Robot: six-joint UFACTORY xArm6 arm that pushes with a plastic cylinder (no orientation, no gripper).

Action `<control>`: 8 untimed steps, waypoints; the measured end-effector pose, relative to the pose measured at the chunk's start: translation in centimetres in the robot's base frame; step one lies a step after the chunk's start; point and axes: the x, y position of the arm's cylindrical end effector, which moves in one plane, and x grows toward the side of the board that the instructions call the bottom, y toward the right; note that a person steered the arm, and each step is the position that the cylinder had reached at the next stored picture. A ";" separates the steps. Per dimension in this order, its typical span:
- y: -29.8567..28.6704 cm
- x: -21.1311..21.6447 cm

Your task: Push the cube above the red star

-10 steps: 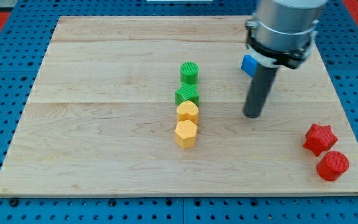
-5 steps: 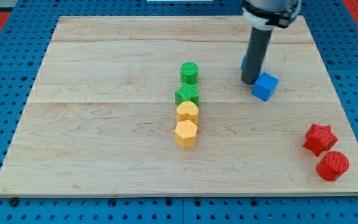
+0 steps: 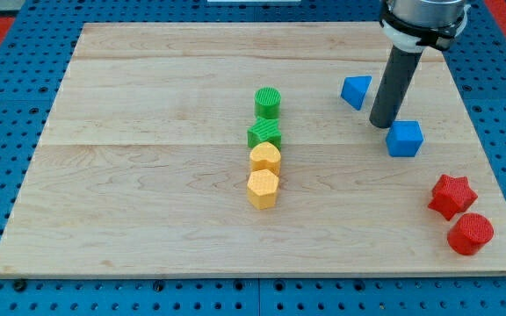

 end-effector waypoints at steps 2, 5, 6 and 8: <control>0.1 2.2; 6.7 2.4; 7.3 2.5; 7.5 3.1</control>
